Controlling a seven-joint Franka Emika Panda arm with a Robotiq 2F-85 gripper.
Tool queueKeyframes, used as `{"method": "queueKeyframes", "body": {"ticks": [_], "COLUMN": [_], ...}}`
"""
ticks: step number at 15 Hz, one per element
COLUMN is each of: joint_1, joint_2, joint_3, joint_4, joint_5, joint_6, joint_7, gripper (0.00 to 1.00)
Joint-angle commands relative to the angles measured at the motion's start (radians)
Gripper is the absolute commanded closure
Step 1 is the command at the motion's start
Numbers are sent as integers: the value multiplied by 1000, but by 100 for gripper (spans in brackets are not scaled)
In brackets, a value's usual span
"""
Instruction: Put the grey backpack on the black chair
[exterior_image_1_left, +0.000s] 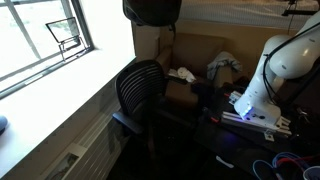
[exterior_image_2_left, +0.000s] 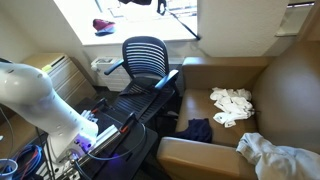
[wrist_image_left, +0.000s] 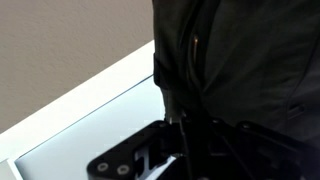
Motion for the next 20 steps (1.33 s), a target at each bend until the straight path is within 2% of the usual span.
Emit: {"method": "queueKeyframes", "body": {"ticks": [1, 2, 3, 6, 7, 11, 13, 16, 18, 19, 20], "joint_1": [41, 53, 16, 21, 21, 141, 164, 153, 119, 107, 101], "joint_2": [-65, -81, -67, -70, -69, -58, -30, 32, 100, 60, 75], "joint_3": [99, 107, 116, 145, 142, 44, 3, -27, -7, 13, 16], "joint_4": [16, -28, -1, -30, -35, -209, -260, -269, -231, -287, -286], "joint_5": [167, 186, 184, 209, 209, 374, 469, 569, 602, 600, 608], "joint_6": [-164, -172, -150, -178, -178, -164, -183, -229, -252, -228, -230], "joint_7": [15, -7, -10, -6, -6, -118, -160, -199, -183, -191, -191], "gripper": [98, 98, 94, 94, 98, 98, 98, 98, 98, 98, 94]}}
